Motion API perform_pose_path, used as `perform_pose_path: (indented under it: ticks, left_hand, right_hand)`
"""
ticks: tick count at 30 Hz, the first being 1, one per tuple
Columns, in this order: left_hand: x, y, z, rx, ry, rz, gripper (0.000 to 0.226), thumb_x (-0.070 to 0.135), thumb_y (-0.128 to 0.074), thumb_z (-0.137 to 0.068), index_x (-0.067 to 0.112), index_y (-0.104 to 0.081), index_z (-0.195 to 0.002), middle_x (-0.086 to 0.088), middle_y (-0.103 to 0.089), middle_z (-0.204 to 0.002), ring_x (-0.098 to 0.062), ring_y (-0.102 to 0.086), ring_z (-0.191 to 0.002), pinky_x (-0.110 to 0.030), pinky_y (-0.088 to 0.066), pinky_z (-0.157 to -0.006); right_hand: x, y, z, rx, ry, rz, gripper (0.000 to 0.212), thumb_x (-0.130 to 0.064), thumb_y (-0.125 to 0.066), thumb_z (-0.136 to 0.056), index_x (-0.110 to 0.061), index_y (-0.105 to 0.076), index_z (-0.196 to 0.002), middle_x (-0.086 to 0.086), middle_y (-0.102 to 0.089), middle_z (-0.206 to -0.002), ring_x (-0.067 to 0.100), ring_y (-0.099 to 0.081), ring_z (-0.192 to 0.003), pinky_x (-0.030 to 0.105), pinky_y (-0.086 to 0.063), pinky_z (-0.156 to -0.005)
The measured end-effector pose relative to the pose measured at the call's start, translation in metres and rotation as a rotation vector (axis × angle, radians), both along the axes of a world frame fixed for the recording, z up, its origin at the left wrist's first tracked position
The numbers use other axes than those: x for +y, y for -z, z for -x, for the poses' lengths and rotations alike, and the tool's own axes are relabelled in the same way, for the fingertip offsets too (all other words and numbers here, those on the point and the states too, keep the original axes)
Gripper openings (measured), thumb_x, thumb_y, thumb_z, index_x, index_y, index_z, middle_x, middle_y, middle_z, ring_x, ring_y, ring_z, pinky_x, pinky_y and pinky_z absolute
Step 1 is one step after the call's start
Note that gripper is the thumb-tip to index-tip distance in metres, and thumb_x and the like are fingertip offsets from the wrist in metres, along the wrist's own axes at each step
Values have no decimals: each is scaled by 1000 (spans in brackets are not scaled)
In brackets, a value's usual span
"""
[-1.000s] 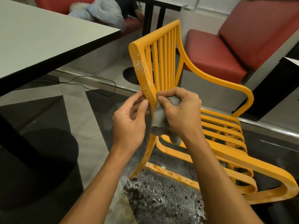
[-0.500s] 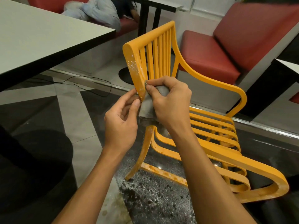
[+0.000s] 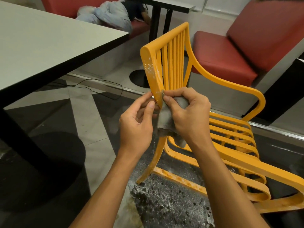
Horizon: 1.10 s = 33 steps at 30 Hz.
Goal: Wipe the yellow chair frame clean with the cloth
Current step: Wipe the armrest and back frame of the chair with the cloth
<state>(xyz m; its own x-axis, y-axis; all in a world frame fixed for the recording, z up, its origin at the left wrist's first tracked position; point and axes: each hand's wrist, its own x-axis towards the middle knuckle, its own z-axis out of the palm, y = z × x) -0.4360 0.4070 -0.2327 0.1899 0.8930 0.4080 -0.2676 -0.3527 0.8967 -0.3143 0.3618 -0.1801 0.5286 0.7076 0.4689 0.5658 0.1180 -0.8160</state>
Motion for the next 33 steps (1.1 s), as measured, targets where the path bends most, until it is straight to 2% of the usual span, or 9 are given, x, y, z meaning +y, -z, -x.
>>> perform_pose_path:
  ticks: [2, 3, 8, 13, 18, 24, 29, 31, 33]
  left_hand:
    - [0, 2, 0, 3, 15, -8, 34, 10, -55, -110, 7, -63, -144, -3, -77, -125, -19, -75, -114, -43, -64, -93]
    - [0, 2, 0, 2, 19, -8, 35, 10, -55, -110, 7, -62, -144, -2, -77, -125, -18, -75, -115, -42, -64, -94]
    - [-1, -2, 2, 8, -8, 0, 34, 8, -57, -109, 9, -64, -142, 11, -73, -126, -2, -69, -120, -17, -56, -96]
    - [0, 0, 0, -19, 18, -1, 34, 8, -55, -110, 7, -64, -142, 0, -77, -124, -13, -75, -115, -32, -63, -93]
    - [-2, -4, 2, -9, 5, -5, 33, 6, -56, -109, 10, -64, -141, 13, -72, -125, -1, -70, -119, -14, -56, -93]
    - [0, 0, 1, 0, 18, -11, 34, 9, -55, -110, 7, -63, -143, 0, -76, -126, -14, -74, -116, -34, -63, -94]
    - [-1, -3, 3, 1, -8, -8, 34, 8, -56, -109, 9, -65, -142, 8, -74, -128, -4, -70, -120, -19, -58, -95]
    - [1, -5, 4, -15, -12, -6, 33, 8, -55, -109, 9, -65, -141, 6, -74, -128, -6, -70, -122, -22, -59, -96]
    - [3, -5, 4, -40, 12, -10, 34, 7, -54, -110, 7, -63, -143, -1, -74, -130, -14, -71, -123, -32, -62, -97]
  right_hand:
    - [0, -1, -4, 28, 21, 43, 9, -17, -80, -91, -25, -80, -95, -8, -75, -102, 1, -69, -95, 10, -53, -79]
    - [3, -4, -4, 22, 34, 52, 9, -18, -80, -91, -26, -80, -94, -9, -74, -101, 1, -68, -95, 9, -53, -80]
    - [16, -14, 8, -33, 23, -31, 7, -18, -80, -91, -23, -80, -97, -10, -74, -102, 0, -68, -97, 11, -53, -80]
    - [8, -8, 0, 31, 27, 21, 8, -18, -79, -92, -25, -80, -95, -8, -75, -101, 3, -69, -96, 8, -53, -77]
    - [20, -18, 10, 5, 45, -31, 6, -20, -79, -92, -24, -80, -96, -9, -75, -102, 2, -69, -97, 14, -56, -81]
    - [7, -8, 1, 35, 13, 26, 10, -18, -80, -91, -27, -78, -94, -10, -74, -99, 1, -69, -95, 12, -55, -79]
    - [22, -18, 7, -13, 34, -26, 6, -21, -79, -92, -26, -79, -96, -9, -75, -102, 4, -69, -99, 24, -59, -86]
    - [16, -14, 6, -14, -10, -37, 8, -19, -79, -91, -25, -79, -97, -8, -75, -102, 4, -69, -99, 19, -57, -83]
    - [10, -11, 1, 24, -34, -5, 9, -18, -80, -91, -26, -79, -95, -8, -75, -102, 4, -70, -98, 16, -57, -81]
